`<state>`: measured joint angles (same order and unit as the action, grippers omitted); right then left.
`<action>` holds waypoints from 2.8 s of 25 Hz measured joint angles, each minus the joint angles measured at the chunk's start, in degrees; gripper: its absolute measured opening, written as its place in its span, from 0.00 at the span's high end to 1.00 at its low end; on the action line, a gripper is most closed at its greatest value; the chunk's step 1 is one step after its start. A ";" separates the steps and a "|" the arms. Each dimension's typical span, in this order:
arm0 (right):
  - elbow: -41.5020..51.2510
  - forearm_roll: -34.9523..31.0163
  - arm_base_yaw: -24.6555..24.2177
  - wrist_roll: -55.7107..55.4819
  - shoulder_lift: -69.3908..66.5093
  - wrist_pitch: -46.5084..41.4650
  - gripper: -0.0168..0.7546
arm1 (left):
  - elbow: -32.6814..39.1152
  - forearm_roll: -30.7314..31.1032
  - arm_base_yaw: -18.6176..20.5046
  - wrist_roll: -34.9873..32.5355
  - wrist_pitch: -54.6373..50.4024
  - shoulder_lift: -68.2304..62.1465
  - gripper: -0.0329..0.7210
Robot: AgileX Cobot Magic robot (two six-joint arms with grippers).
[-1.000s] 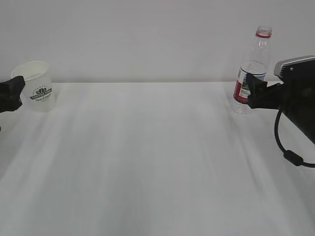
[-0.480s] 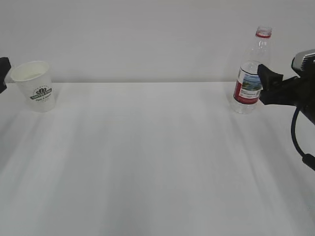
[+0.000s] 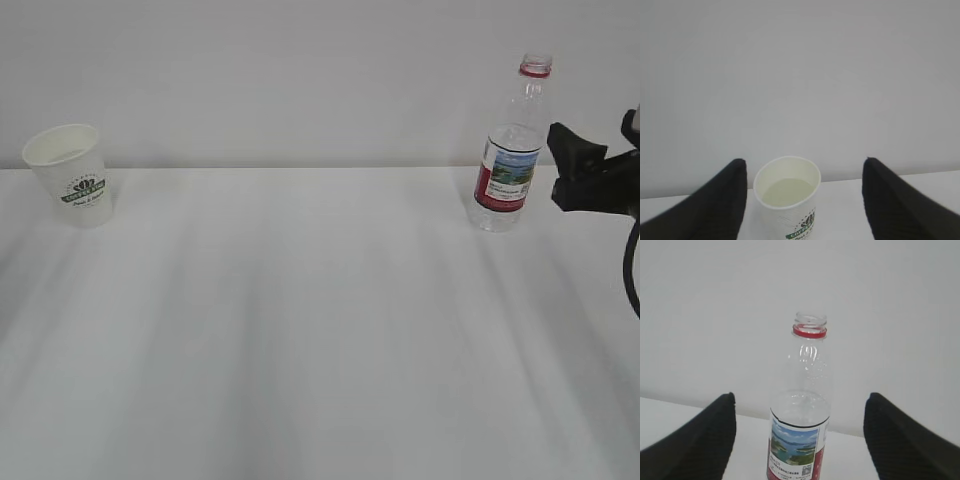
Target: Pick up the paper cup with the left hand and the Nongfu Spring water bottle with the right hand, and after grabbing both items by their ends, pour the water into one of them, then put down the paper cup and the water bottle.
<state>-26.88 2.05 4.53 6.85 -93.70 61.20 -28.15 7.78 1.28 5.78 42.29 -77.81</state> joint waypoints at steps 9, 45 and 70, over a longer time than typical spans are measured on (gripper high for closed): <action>0.11 -0.09 0.00 0.00 5.96 -4.31 0.21 | 0.00 0.24 0.00 0.00 -7.23 7.79 0.26; 0.56 2.49 0.00 -0.40 32.73 -33.58 0.21 | 0.35 -2.39 0.00 -0.10 -40.80 40.25 0.27; 0.88 1.90 0.00 -2.77 52.79 -71.41 0.21 | -5.80 -5.88 0.00 -0.10 -68.35 40.70 0.27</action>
<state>-26.00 3.96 4.53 4.09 -40.91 -10.21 -33.95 1.90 1.28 5.68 -26.05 -37.11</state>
